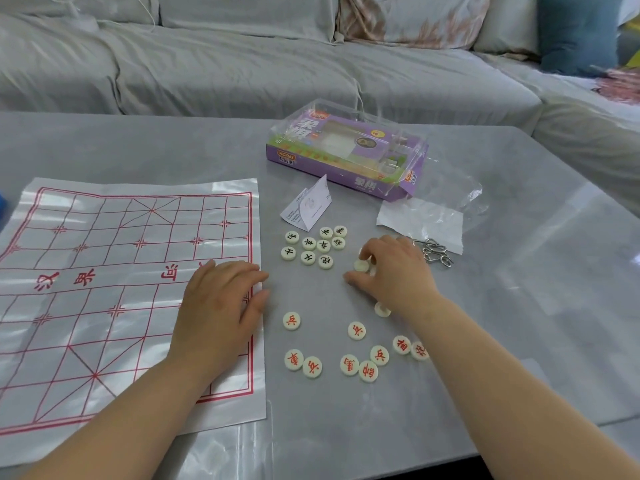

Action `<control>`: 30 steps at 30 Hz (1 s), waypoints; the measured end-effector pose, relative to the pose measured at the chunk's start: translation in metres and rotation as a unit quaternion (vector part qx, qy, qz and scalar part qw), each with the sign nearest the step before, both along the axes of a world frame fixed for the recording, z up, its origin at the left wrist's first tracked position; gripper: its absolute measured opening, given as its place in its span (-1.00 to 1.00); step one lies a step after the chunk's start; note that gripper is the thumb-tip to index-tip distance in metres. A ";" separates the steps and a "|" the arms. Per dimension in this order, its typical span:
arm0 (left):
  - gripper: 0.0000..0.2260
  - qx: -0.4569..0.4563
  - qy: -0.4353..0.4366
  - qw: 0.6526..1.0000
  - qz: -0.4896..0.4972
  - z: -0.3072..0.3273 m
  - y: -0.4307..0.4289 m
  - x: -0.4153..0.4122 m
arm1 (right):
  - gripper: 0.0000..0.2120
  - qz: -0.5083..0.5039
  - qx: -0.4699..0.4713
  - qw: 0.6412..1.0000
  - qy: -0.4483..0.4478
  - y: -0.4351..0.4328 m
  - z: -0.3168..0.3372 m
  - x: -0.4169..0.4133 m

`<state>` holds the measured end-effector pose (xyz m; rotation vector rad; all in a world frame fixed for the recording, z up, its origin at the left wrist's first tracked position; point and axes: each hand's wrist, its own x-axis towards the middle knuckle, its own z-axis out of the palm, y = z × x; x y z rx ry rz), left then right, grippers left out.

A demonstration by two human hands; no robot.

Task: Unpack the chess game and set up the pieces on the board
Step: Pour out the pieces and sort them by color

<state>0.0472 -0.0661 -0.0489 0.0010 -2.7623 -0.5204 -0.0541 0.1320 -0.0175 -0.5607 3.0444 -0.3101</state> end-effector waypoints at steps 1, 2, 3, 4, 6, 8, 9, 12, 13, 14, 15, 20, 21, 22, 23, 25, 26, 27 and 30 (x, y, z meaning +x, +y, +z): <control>-0.64 0.006 0.016 1.000 -0.003 0.001 0.000 0.001 | -0.65 -0.008 0.007 1.000 -0.003 -0.001 -0.001 0.001; -0.65 0.009 0.033 0.999 -0.006 0.001 -0.001 0.001 | -0.66 -0.015 0.006 1.000 -0.003 -0.003 -0.002 0.001; -0.66 0.008 0.048 0.999 -0.012 0.002 -0.001 0.000 | -0.68 -0.021 0.002 1.000 -0.003 -0.004 -0.002 0.001; -0.67 0.010 0.059 0.998 -0.022 0.003 -0.001 -0.001 | -0.70 -0.024 -0.003 1.000 -0.003 -0.005 -0.003 0.000; -0.68 0.025 0.070 0.996 -0.042 0.007 0.002 -0.005 | -0.72 -0.023 -0.013 1.000 -0.002 -0.005 -0.003 -0.001; -0.67 0.037 0.051 0.996 -0.056 0.017 0.010 -0.011 | -0.73 -0.015 -0.020 1.000 0.004 -0.003 -0.002 -0.001; -0.68 0.045 0.032 0.997 -0.059 0.023 0.015 -0.015 | -0.73 -0.012 -0.022 1.000 0.007 -0.001 -0.001 -0.002; -0.76 0.061 -0.050 0.995 -0.065 0.032 0.034 -0.036 | -0.74 -0.010 -0.031 0.999 0.025 0.008 -0.001 -0.003; -0.76 0.044 -0.078 0.993 -0.071 0.032 0.041 -0.047 | -0.75 -0.017 -0.054 0.998 0.030 0.012 -0.003 -0.004; -0.75 0.025 -0.104 0.991 -0.078 0.033 0.049 -0.057 | -0.77 -0.033 -0.097 0.994 0.026 0.016 -0.003 -0.005; -0.73 0.008 -0.123 0.988 -0.090 0.034 0.057 -0.067 | -0.80 -0.053 -0.153 0.987 0.014 0.019 -0.002 -0.005; -0.67 -0.083 -0.169 0.971 -0.149 0.025 0.088 -0.106 | -0.84 -0.092 -0.261 0.955 -0.102 0.045 0.002 -0.006; -0.67 -0.104 -0.162 0.969 -0.155 0.023 0.091 -0.112 | -0.83 -0.091 -0.259 0.954 -0.120 0.050 0.001 -0.004; -0.68 -0.122 -0.150 0.969 -0.157 0.022 0.093 -0.115 | -0.81 -0.092 -0.262 0.951 -0.135 0.055 -0.001 -0.004; -0.69 -0.142 -0.135 0.969 -0.151 0.020 0.094 -0.118 | -0.79 -0.094 -0.269 0.947 -0.146 0.059 -0.002 -0.002; -0.71 -0.184 -0.096 0.966 -0.156 0.013 0.095 -0.125 | -0.77 -0.092 -0.284 0.941 -0.157 0.064 -0.003 -0.001; -0.71 -0.202 -0.082 0.962 -0.164 0.014 0.095 -0.125 | -0.78 -0.090 -0.285 0.941 -0.158 0.066 -0.004 -0.001; -0.71 -0.209 -0.080 0.959 -0.173 0.013 0.093 -0.125 | -0.80 -0.089 -0.282 0.942 -0.159 0.066 -0.004 0.001; -0.68 -0.193 -0.063 0.954 -0.221 0.019 0.086 -0.120 | -0.83 -0.074 -0.282 0.945 -0.148 0.063 -0.006 0.006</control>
